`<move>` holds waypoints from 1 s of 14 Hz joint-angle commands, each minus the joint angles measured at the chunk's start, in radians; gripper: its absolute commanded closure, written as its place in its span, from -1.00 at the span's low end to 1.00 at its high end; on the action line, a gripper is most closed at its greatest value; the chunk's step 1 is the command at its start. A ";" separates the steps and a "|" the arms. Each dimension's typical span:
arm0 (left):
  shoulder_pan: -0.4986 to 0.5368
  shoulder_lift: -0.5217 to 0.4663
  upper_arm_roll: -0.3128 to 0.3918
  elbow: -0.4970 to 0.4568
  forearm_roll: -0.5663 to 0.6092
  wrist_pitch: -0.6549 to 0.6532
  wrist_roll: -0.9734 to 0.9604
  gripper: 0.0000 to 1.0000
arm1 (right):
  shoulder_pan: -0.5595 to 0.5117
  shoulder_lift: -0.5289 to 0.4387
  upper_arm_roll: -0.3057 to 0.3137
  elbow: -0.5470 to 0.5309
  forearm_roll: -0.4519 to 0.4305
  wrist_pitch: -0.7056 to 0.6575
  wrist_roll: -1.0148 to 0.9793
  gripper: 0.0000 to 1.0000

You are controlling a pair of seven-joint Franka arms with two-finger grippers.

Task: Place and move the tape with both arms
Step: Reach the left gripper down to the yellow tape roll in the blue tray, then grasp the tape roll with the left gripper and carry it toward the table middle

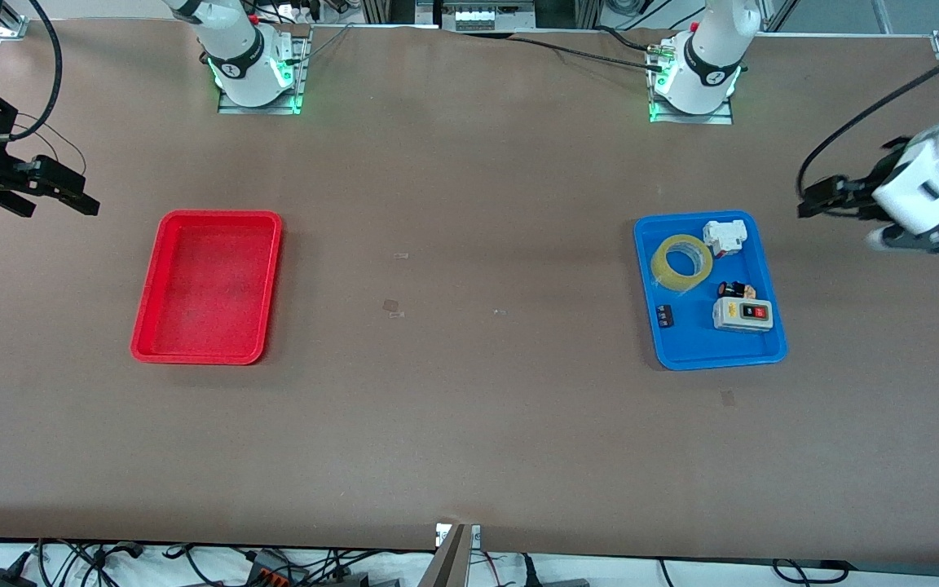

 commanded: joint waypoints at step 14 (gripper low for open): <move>0.024 0.266 -0.100 -0.394 0.019 0.565 -0.024 -0.30 | 0.005 -0.007 0.005 0.003 -0.001 -0.059 -0.016 -1.00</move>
